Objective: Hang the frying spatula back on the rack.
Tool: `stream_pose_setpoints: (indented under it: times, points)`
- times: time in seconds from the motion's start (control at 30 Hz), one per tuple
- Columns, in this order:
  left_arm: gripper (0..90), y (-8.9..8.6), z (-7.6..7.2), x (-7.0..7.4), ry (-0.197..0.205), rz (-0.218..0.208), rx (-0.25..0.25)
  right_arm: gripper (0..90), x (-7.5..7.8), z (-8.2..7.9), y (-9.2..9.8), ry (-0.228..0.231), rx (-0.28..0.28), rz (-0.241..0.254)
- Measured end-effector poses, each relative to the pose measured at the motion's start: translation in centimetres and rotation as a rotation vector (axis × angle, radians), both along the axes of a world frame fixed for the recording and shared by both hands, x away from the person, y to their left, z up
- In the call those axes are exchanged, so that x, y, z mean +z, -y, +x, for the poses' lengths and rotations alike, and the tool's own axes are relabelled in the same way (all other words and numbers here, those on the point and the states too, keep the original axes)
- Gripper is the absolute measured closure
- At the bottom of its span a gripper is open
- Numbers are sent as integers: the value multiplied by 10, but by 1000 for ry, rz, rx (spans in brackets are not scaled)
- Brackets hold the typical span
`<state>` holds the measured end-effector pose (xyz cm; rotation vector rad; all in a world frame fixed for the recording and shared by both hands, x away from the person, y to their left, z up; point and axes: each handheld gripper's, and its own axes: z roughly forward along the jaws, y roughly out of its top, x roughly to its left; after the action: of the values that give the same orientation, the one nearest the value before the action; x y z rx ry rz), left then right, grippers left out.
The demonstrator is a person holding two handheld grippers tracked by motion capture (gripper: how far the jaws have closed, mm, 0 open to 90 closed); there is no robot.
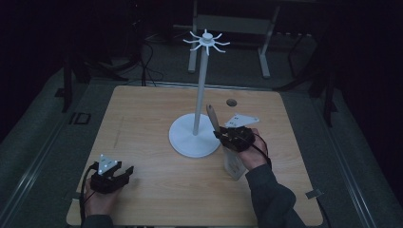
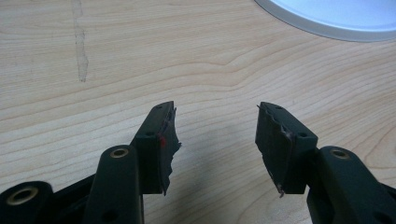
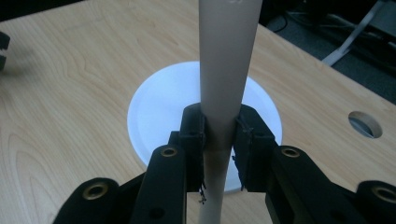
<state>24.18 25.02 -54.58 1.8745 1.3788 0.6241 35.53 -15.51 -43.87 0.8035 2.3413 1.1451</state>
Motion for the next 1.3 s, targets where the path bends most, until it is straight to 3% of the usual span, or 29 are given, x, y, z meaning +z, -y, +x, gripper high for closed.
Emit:
stream_pose_setpoints:
  times: [0.43, 1.3]
  points:
    - [480, 0, 0, 0, -1, 4, -2, 746, 12, -6, 3, 77, -8, 71]
    - [480, -1, 0, 0, 3, -1, 4, 746, 32, -6, 3, 133, -25, 147]
